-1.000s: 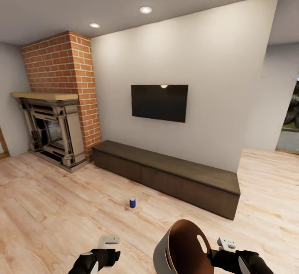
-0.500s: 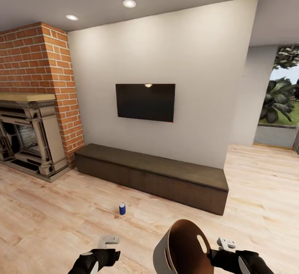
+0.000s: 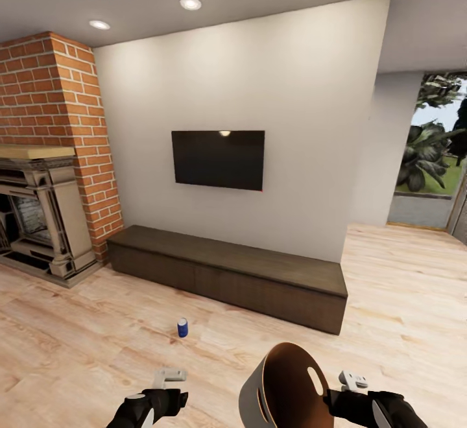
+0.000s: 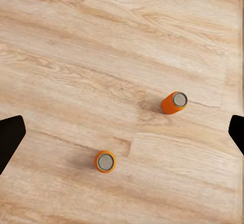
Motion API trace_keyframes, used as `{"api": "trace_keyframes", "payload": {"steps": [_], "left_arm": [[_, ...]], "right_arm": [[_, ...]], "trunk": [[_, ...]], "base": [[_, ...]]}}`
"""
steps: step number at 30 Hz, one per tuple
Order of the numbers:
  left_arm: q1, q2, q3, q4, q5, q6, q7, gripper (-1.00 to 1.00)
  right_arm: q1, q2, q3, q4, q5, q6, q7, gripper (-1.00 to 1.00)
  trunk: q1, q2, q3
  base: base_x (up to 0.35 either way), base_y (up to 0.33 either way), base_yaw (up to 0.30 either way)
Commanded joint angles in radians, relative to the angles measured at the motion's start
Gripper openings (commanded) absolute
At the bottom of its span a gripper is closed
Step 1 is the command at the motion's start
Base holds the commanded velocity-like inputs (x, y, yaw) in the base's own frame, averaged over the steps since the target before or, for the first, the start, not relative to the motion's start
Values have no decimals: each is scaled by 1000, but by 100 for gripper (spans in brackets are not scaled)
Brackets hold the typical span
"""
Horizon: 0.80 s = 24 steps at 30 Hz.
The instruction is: Put the three can of soda from the living room inside the tash can in the kitchen.
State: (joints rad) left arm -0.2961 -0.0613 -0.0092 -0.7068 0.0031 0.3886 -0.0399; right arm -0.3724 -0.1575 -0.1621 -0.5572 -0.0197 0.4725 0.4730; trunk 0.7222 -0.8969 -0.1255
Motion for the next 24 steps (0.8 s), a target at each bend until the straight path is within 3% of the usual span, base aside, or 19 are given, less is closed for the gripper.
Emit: {"api": "trace_keyframes", "payload": {"steps": [1,14,24], "left_arm": [[0,0,0,0,0,0,0,100],[0,0,0,1,0,0,0,100],[0,0,0,1,0,-1,0,100]], "right_arm": [[0,0,-2,-1,-19,5,5,-100],[0,1,-2,-1,-17,3,4,-100],[0,1,-2,-1,-16,4,4,-100]], "trunk": [[0,0,0],[0,0,0],[0,0,0]], "base": [[2,-269,-3],[73,-135,-1],[88,76,0]]}}
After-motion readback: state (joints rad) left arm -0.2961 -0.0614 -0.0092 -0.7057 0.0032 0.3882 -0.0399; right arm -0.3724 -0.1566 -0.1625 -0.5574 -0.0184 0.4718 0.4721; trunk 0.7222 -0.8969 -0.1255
